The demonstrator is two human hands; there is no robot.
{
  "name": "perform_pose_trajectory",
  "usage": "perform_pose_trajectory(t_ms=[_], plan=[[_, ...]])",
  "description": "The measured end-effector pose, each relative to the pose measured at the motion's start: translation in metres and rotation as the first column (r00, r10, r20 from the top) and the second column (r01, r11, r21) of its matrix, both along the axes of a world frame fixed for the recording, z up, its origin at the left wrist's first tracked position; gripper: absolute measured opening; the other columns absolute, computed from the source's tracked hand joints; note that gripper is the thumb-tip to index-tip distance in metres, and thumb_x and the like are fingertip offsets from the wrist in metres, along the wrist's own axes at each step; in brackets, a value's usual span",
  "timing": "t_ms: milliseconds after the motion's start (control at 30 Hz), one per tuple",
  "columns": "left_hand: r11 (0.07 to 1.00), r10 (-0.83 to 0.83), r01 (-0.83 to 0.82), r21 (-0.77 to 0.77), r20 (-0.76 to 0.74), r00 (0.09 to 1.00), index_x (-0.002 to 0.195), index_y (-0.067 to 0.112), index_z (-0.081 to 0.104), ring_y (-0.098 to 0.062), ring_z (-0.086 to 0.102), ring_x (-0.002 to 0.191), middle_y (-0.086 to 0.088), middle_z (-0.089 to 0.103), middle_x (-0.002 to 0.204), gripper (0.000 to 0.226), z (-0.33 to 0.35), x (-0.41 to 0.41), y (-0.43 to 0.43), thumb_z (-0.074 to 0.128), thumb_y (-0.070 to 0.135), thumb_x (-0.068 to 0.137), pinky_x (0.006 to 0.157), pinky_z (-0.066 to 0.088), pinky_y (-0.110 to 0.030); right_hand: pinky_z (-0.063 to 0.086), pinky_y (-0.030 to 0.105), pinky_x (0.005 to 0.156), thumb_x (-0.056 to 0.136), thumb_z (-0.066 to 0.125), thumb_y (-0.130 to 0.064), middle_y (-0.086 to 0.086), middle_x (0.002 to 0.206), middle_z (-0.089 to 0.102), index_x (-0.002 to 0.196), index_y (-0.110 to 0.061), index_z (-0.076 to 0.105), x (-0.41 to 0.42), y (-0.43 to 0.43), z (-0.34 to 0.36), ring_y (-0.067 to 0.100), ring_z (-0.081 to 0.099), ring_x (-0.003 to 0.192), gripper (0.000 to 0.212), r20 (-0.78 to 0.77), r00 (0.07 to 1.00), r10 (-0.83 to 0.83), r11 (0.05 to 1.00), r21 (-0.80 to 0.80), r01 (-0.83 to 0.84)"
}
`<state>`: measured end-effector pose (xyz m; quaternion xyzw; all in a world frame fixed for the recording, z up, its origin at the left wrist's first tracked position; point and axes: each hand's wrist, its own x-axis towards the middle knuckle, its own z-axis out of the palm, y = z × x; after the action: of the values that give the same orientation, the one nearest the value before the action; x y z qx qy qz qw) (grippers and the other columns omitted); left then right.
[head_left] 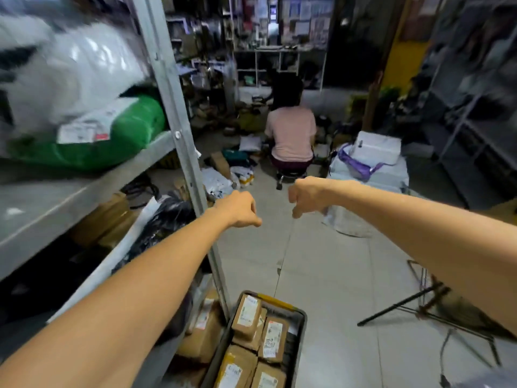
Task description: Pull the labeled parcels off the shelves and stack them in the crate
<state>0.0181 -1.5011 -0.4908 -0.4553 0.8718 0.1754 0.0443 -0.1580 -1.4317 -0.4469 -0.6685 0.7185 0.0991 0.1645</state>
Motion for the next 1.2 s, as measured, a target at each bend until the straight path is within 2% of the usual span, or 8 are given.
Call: perform_pose_trajectory(t_ms=[167, 467, 567, 767, 867, 1000, 1100, 1200], plan=[[0.999, 0.022, -0.021, -0.036, 0.006, 1.000, 0.097, 0.007, 0.075, -0.025, 0.068, 0.091, -0.011, 0.073, 0.097, 0.033, 0.055, 0.056, 0.062, 0.071, 0.036, 0.081, 0.081, 0.057, -0.041, 0.052, 0.035, 0.076, 0.081, 0.070, -0.028, 0.011, 0.104, 0.069, 0.111, -0.008, 0.067, 0.047, 0.051, 0.049, 0.029, 0.063, 0.088, 0.036, 0.008, 1.000, 0.030, 0.990, -0.141, -0.029], [0.995, 0.050, -0.046, -0.087, 0.043, 0.998, 0.085, 0.010, 0.074, -0.028, 0.068, 0.090, -0.006, 0.071, 0.093, 0.028, 0.105, 0.118, 0.149, 0.069, 0.037, 0.077, 0.080, 0.057, -0.040, 0.051, 0.029, 0.067, 0.081, 0.073, -0.031, 0.005, 0.092, 0.068, 0.105, -0.011, 0.068, 0.101, 0.125, 0.095, 0.019, 0.058, 0.070, 0.032, -0.033, 0.995, 0.092, 0.983, -0.159, -0.096], [0.984, 0.135, -0.134, -0.117, 0.000, 0.991, 0.076, 0.018, 0.071, -0.025, 0.067, 0.083, -0.002, 0.069, 0.084, 0.023, 0.120, 0.139, 0.169, 0.068, 0.040, 0.069, 0.078, 0.056, -0.041, 0.045, 0.029, 0.069, 0.088, 0.067, -0.032, 0.009, 0.105, 0.068, 0.113, -0.006, 0.066, 0.113, 0.144, 0.116, 0.022, 0.059, 0.082, 0.036, -0.050, 0.989, 0.140, 0.975, -0.166, -0.146], [0.940, 0.323, -0.327, -0.101, -0.057, 0.945, 0.092, 0.018, 0.077, -0.023, 0.066, 0.091, -0.006, 0.072, 0.102, 0.021, 0.128, 0.182, 0.225, 0.066, 0.029, 0.079, 0.086, 0.056, -0.039, 0.045, 0.029, 0.062, 0.079, 0.071, -0.034, 0.011, 0.093, 0.067, 0.105, -0.008, 0.068, 0.140, 0.182, 0.125, 0.023, 0.061, 0.075, 0.037, -0.052, 0.953, 0.298, 0.941, -0.153, -0.302], [0.887, 0.452, -0.456, -0.070, -0.061, 0.890, 0.096, 0.019, 0.077, -0.022, 0.066, 0.092, -0.005, 0.072, 0.104, 0.020, 0.122, 0.199, 0.268, 0.068, 0.028, 0.080, 0.087, 0.056, -0.037, 0.052, 0.035, 0.069, 0.078, 0.072, -0.034, 0.013, 0.100, 0.067, 0.107, -0.006, 0.067, 0.166, 0.203, 0.124, 0.031, 0.065, 0.091, 0.040, -0.040, 0.904, 0.426, 0.897, -0.109, -0.428], [0.798, 0.596, -0.599, -0.069, -0.060, 0.801, 0.102, 0.017, 0.075, -0.021, 0.065, 0.093, -0.005, 0.070, 0.105, 0.023, 0.122, 0.236, 0.338, 0.069, 0.029, 0.083, 0.088, 0.055, -0.036, 0.051, 0.034, 0.067, 0.079, 0.073, -0.031, 0.009, 0.093, 0.066, 0.101, -0.007, 0.067, 0.218, 0.229, 0.127, 0.029, 0.064, 0.084, 0.034, -0.006, 0.794, 0.608, 0.788, -0.119, -0.605], [0.673, 0.735, -0.736, -0.068, -0.050, 0.676, 0.105, 0.017, 0.073, -0.023, 0.066, 0.092, -0.005, 0.068, 0.105, 0.026, 0.132, 0.282, 0.410, 0.070, 0.026, 0.081, 0.087, 0.055, -0.037, 0.048, 0.030, 0.068, 0.083, 0.071, -0.031, 0.006, 0.104, 0.065, 0.113, -0.010, 0.064, 0.266, 0.267, 0.132, 0.025, 0.062, 0.090, 0.037, 0.028, 0.696, 0.717, 0.691, -0.157, -0.705], [0.514, 0.854, -0.851, -0.107, -0.028, 0.519, 0.102, 0.020, 0.073, -0.023, 0.065, 0.094, -0.005, 0.069, 0.107, 0.024, 0.149, 0.336, 0.489, 0.071, 0.027, 0.079, 0.088, 0.054, -0.035, 0.044, 0.024, 0.069, 0.087, 0.069, -0.029, 0.001, 0.100, 0.063, 0.107, -0.009, 0.063, 0.320, 0.314, 0.136, 0.023, 0.060, 0.094, 0.029, 0.033, 0.570, 0.821, 0.566, -0.172, -0.806]])
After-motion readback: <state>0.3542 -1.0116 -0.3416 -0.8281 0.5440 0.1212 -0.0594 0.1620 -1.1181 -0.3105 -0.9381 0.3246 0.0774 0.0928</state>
